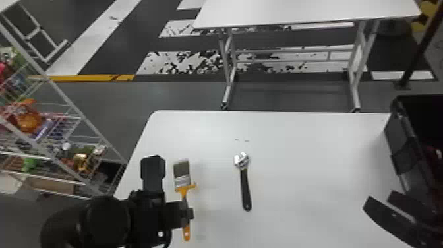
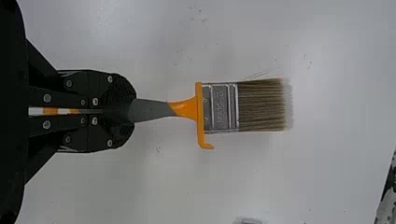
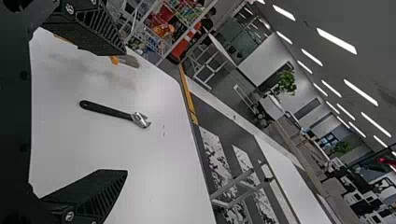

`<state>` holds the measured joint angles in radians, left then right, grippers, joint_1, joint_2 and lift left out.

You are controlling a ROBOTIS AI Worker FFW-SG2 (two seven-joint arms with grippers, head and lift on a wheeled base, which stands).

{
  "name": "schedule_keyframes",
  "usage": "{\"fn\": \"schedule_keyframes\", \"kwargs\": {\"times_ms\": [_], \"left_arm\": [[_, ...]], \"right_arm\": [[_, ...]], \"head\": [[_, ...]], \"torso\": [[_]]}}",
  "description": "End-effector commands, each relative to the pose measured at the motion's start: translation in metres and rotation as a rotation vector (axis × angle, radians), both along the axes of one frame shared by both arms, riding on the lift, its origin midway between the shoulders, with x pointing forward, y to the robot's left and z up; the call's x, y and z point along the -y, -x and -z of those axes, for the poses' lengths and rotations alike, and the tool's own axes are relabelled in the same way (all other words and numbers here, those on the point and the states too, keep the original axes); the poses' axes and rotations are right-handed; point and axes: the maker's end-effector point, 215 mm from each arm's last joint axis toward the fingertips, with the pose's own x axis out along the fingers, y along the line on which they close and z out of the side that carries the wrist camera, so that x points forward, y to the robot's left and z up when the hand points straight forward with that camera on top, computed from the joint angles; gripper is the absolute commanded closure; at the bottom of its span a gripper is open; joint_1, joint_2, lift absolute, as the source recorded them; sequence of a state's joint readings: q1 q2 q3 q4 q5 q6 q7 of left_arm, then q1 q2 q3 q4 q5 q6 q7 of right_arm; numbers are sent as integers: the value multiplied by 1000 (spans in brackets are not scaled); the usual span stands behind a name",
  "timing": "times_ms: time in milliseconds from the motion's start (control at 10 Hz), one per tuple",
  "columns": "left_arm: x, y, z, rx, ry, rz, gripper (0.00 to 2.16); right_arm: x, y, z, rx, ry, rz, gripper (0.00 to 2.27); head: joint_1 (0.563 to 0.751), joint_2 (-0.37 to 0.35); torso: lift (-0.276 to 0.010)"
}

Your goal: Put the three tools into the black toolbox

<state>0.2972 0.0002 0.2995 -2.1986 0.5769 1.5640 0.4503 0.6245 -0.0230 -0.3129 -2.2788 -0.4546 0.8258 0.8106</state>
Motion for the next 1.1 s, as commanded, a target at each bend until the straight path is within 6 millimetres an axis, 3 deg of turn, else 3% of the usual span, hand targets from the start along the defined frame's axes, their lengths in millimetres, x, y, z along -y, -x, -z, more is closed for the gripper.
{"fn": "schedule_keyframes", "kwargs": {"times_ms": [0, 200, 500, 700, 1000], "left_arm": [[19, 4, -13, 32, 25, 46, 1959], [59, 12, -13, 56, 172, 140, 1959], [105, 28, -19, 75, 415, 228, 1959], [125, 29, -34, 108, 556, 260, 1959], [158, 39, -50, 119, 702, 322, 1959]], "right_arm": [[-5, -3, 1, -1, 12, -6, 103], [-18, -6, 5, -23, 16, -27, 103], [-34, -14, 8, -47, 31, -42, 103], [-44, -15, 16, -60, 55, -55, 103], [-76, -13, 33, -108, 63, -111, 103]], "head": [[695, 240], [695, 183], [695, 125], [695, 81], [695, 90]], "torso": [[-51], [-51], [-51], [-51], [-51]]}}
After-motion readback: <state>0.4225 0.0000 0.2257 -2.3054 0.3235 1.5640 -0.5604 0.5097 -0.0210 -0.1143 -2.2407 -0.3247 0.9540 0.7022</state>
